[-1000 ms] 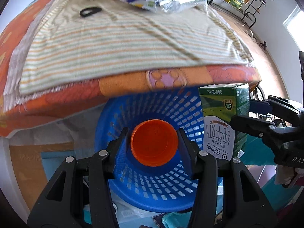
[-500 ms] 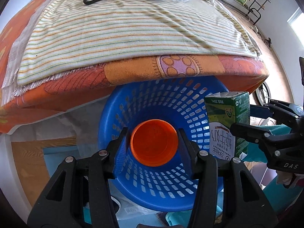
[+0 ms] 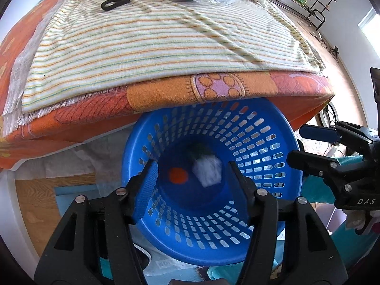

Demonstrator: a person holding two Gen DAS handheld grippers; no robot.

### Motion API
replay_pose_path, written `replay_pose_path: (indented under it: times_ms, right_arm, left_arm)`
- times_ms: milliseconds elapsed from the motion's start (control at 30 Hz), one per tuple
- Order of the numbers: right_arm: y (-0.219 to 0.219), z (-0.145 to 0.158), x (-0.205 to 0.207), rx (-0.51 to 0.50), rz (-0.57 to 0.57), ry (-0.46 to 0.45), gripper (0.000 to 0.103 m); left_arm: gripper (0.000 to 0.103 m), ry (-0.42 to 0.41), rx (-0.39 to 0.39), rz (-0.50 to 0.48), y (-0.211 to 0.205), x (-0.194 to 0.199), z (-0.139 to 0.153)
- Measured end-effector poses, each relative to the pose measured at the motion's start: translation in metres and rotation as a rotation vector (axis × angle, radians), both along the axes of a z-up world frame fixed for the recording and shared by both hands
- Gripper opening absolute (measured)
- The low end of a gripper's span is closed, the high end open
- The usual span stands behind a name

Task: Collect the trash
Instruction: 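Open both tools to drop the cap and carton into the basket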

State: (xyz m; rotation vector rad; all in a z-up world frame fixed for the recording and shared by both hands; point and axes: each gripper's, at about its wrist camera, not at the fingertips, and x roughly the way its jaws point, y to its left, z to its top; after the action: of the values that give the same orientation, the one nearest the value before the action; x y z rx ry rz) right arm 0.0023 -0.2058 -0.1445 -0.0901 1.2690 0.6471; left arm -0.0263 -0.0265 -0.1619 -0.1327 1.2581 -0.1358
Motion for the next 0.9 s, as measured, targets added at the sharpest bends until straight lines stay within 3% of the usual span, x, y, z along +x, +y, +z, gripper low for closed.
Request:
replay_pose_path:
  times_ms: [367,533,900]
  right_arm:
    - [-0.003,0.015,0.005,0.026,-0.026,-0.028,0.068]
    - [-0.005,0.031,0.011,0.049,-0.044,-0.072,0.078]
    - [-0.02,0.069,0.051,0.116,-0.135,-0.129,0.086]
  left_arm:
    - [0.061,-0.035,-0.005,0.01,0.001,0.007,0.015]
    - [0.061,-0.077,-0.011,0.033,0.007,0.02,0.033]
    - [0.061,-0.172,0.019,0.082,0.024,0.066,0.077]
